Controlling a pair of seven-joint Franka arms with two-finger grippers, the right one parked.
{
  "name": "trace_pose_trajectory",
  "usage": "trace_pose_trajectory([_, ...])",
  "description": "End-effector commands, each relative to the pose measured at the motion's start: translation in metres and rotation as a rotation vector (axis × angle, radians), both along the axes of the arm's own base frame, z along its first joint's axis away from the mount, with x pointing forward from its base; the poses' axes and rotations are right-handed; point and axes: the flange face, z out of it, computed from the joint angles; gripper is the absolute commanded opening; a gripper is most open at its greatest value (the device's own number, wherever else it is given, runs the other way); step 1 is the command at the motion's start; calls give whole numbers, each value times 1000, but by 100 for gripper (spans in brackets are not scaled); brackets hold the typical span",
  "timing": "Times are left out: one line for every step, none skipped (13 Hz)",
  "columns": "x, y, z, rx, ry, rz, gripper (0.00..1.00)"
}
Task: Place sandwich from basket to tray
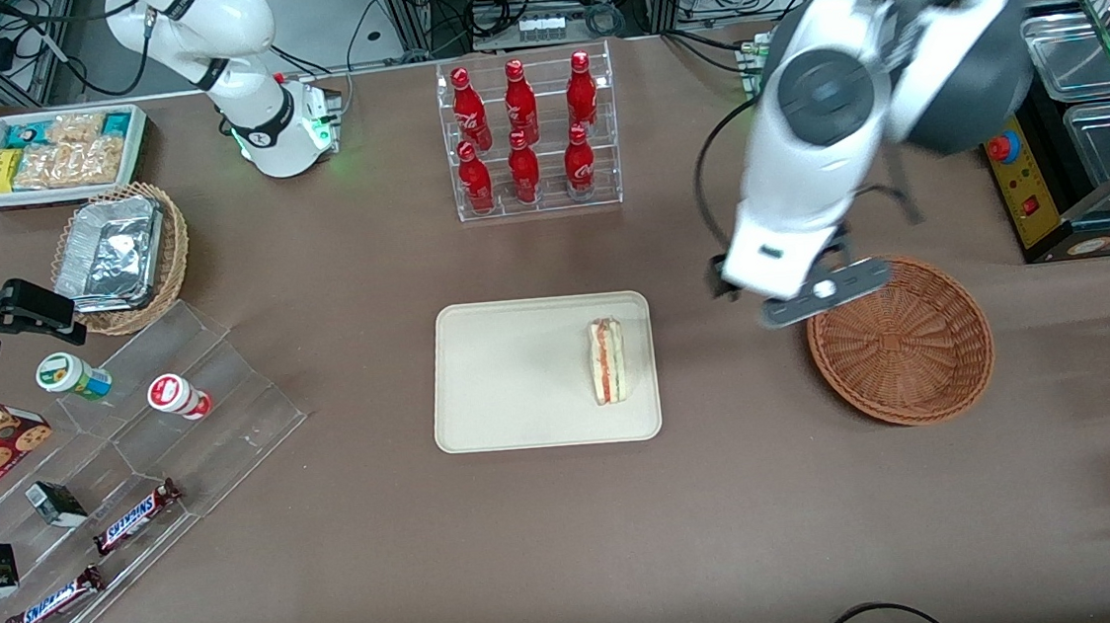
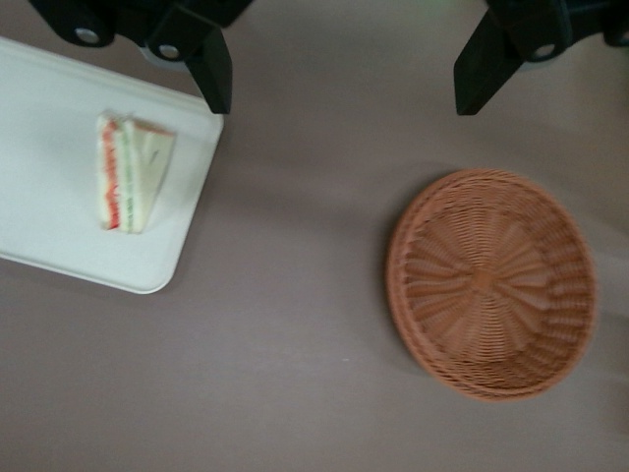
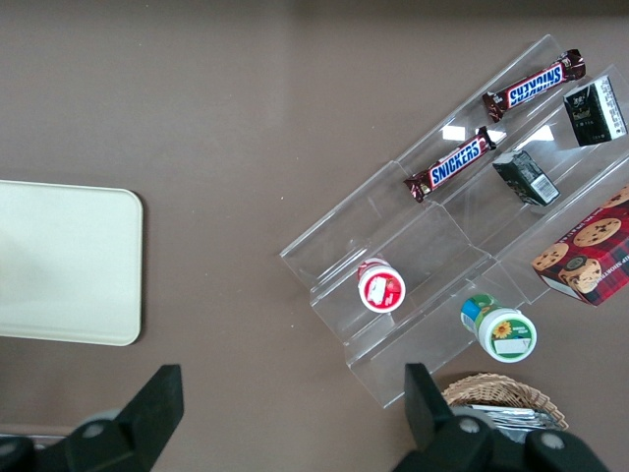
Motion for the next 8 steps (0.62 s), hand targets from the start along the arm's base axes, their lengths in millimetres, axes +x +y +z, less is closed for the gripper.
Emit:
trace_pose_trajectory([-10,37,27,-1,7,-34,100])
trace_pose_trajectory([-11,51,35,-5,12,-46,100])
trace_pose_trajectory([-11,69,40,-10,27,-57,100])
trace_pose_trajectory([-9,93,48,-23,26,-62,100])
trace_pose_trajectory([-9,112,53,-30,35,-85,100])
trace_pose_trajectory([-9,132,60,-42,39,-109,100])
trace_pose_trajectory([-10,155,63,-48,54,-119,100])
trace_pose_trajectory([-12,172,68,-64,64,-142,100])
